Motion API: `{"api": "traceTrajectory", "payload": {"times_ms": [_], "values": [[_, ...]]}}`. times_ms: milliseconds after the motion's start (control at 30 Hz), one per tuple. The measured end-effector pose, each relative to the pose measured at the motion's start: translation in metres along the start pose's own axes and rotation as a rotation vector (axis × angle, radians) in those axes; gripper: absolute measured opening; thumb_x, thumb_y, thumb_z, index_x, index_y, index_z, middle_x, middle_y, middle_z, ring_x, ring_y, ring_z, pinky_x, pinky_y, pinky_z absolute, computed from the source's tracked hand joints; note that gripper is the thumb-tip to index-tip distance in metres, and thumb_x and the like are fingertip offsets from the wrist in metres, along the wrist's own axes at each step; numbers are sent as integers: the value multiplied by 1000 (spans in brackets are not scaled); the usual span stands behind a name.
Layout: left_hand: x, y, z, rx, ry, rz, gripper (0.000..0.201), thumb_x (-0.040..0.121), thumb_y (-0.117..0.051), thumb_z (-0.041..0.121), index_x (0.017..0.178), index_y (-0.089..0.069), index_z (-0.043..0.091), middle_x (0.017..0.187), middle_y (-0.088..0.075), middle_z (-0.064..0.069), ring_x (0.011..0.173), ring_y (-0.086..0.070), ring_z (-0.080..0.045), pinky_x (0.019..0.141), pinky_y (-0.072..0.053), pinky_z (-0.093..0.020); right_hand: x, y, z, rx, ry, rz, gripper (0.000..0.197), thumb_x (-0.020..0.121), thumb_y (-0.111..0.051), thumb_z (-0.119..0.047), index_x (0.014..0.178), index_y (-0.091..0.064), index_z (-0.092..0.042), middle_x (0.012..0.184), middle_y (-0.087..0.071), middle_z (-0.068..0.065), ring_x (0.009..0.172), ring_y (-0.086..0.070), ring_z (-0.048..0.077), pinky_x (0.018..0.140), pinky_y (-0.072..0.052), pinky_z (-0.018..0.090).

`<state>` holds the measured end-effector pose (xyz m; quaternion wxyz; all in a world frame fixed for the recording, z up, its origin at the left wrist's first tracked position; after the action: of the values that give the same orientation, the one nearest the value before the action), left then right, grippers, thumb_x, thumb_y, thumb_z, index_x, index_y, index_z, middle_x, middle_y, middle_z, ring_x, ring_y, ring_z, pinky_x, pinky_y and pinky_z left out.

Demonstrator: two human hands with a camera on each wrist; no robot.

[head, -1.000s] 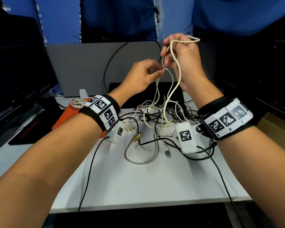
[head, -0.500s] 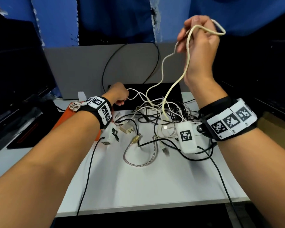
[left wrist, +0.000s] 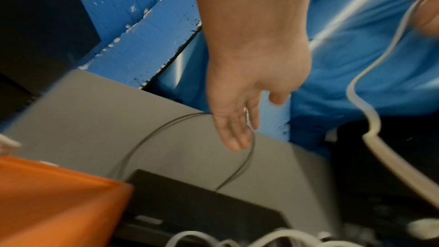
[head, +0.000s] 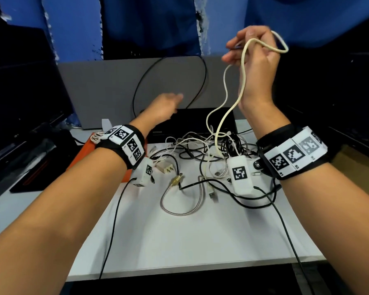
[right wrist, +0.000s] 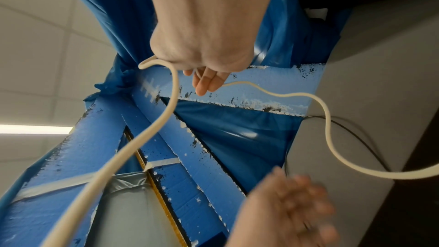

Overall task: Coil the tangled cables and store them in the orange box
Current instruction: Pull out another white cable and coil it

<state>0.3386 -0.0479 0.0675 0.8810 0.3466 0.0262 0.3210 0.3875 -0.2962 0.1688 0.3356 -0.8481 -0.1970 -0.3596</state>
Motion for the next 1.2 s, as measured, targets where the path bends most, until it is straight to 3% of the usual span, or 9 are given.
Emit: {"api": "traceTrajectory", "payload": {"times_ms": [133,233,333,467,600,800,1000,1133,1200], "values": [[-62,-10,78,-423,-235,11,50,109,-35,48,110,-71,14,111,-76,-5,104,-71,-19,90,-53,-33,3,-5,13,-161,-55,-8,18,90,-49,3,82,-60,-9,82,-65,8,67,-63,19,65,-54,32],[-116,-33,106,-448,-291,-351,65,108,-27,53,103,-69,4,98,-78,-15,97,-74,-32,92,-57,-40,12,3,25,-544,-113,-13,17,80,-52,-11,76,-60,-26,82,-71,0,72,-69,16,73,-57,38],[-153,-35,114,-499,-407,-599,39,108,-41,36,91,-60,7,65,-64,-7,64,-68,-28,74,-58,-37,22,21,33,-778,-161,2,18,80,-53,-14,74,-58,-30,83,-70,-9,86,-72,22,82,-57,44],[-123,17,104,-644,-355,-290,28,108,-47,29,85,-55,16,55,-30,6,38,-29,-9,45,-42,-27,20,54,41,-1058,-241,-42,24,92,-50,-17,103,-72,-15,107,-75,11,104,-70,31,93,-53,42],[-94,45,76,-524,-255,-116,27,103,-58,36,87,-65,16,60,-25,4,42,-22,-9,43,-26,-24,-10,58,50,-1184,-479,-308,19,99,-54,-24,102,-69,-12,105,-75,15,80,-77,33,83,-63,45],[-97,10,69,-263,-267,-297,24,96,-68,39,82,-76,21,55,-29,5,47,-20,-12,44,-16,-25,-58,-23,5,-1300,147,-529,46,95,-56,-24,139,-49,-16,142,-54,8,124,-56,34,102,-44,48],[-91,28,60,-246,-282,19,34,88,-78,42,75,-71,12,49,-40,8,44,-28,-9,43,-22,-22,-63,-17,35,-1044,-75,-671,20,107,-52,-28,109,-70,-21,86,-68,-7,82,-62,10,73,-44,32],[-93,22,20,-157,-198,-75,25,95,-72,37,86,-74,14,59,-52,10,55,-44,-5,59,-38,-22,-56,13,40,-1113,-73,-599,22,107,-53,-26,96,-71,-21,69,-57,-16,70,-54,-9,62,-34,11],[-100,15,-1,-122,-146,-165,24,99,-66,33,91,-74,12,61,-54,10,64,-49,-10,70,-43,-28,-47,39,47,-1193,-122,-498,24,107,-50,-23,95,-70,-19,69,-57,-13,71,-54,4,64,-33,21]]}}
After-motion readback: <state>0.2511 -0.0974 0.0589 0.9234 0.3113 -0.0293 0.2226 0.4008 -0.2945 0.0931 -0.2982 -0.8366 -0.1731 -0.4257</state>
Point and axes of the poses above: each hand's wrist, its own x-axis towards the middle knuckle, its own y-axis out of the back of the hand, z = x × y, the point moved 7 cm from there along x, towards the middle knuckle
